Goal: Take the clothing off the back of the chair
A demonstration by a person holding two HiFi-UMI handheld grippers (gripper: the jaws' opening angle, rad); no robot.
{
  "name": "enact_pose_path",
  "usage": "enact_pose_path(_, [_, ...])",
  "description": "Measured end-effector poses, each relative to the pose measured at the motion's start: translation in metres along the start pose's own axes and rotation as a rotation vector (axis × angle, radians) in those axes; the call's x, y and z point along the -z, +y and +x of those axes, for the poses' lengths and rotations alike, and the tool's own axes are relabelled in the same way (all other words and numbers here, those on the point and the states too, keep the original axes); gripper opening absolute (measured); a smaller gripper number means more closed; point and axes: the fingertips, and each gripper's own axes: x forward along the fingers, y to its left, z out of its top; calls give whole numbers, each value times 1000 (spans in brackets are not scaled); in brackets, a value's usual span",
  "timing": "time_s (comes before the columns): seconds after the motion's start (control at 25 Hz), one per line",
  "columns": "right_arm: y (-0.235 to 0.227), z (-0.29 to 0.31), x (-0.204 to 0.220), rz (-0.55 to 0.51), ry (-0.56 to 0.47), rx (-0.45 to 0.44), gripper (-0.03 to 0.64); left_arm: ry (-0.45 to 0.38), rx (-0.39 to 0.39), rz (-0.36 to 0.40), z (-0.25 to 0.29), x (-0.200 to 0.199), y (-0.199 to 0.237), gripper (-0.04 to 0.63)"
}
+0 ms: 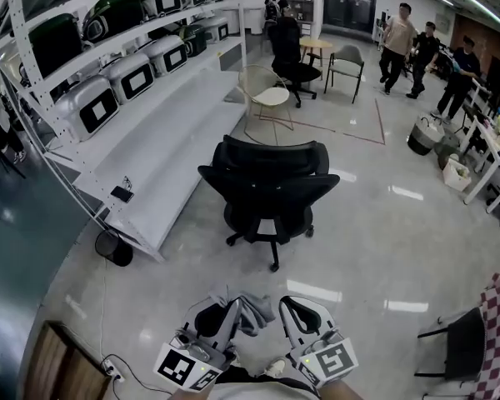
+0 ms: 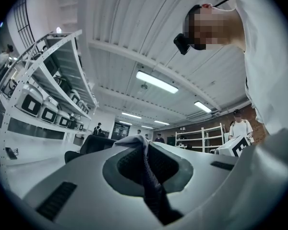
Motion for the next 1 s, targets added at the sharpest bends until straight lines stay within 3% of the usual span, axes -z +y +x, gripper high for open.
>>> enact_pose_path(1.0, [31, 42, -23, -69, -13, 55, 18, -48, 96, -40, 1, -17, 35, 26])
